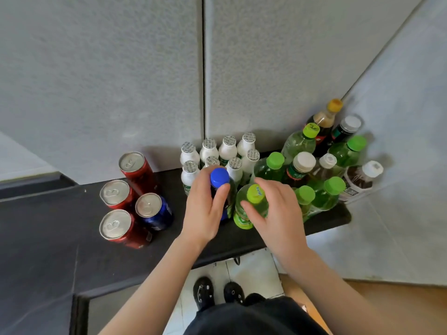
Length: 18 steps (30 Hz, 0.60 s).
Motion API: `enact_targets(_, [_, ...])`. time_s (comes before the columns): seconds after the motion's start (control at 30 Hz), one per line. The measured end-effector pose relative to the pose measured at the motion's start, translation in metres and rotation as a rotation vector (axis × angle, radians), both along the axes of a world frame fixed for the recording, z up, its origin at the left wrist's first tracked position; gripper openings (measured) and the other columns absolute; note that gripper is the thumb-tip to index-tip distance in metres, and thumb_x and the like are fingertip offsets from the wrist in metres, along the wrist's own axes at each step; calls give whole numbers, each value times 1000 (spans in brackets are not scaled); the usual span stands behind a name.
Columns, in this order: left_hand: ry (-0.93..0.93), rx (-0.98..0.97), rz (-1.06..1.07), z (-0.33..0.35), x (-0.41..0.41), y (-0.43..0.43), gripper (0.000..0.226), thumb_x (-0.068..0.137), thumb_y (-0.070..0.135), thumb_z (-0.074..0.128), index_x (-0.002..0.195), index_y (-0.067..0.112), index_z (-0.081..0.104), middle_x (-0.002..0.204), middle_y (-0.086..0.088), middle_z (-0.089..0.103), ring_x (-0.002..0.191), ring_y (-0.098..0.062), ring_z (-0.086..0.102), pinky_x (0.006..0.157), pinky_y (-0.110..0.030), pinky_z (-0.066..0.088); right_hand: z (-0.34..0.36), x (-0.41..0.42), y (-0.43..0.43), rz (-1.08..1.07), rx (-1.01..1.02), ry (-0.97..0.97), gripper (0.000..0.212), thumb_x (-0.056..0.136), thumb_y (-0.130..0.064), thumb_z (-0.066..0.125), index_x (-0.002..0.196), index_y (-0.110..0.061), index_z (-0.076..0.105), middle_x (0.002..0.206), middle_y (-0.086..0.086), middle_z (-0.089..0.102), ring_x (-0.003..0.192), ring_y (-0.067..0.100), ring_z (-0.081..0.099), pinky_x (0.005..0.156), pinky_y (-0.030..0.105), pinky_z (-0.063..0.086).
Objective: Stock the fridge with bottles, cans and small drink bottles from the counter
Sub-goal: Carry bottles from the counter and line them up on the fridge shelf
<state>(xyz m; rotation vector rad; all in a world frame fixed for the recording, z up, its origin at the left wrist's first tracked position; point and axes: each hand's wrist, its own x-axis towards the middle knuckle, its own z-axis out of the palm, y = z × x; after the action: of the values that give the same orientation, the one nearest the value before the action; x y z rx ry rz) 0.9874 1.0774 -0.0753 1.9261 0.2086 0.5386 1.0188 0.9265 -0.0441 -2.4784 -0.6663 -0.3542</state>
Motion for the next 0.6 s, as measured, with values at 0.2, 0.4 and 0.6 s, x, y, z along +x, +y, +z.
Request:
enact_targets(0.2, [-36,-110,139,-3,-15,1,24,91,37,40,113,47,44,109,22,54,99,5,52,86,-6,36,-12,-6,11,42,74,6,40,83,-38,63,105,-4,66,104,9,60,94,25,55,85,24,41])
enact_targets(0.4, [7,-140,279,1,-43,-3,32,89,34,38,109,17,56,101,15,57,93,6,52,80,-3,35,-23,-3,9,187,53,-38,42,86,-44,57,104,-6,66,108,5,63,101,22,50,95,17,31])
enact_targets(0.6, [68,-155,440,12,-80,-18,34,84,36,38,102,17,61,98,21,60,94,2,56,79,-5,38,-17,2,5,356,95,53,45,86,-43,53,104,-3,66,103,5,65,100,21,53,96,19,34])
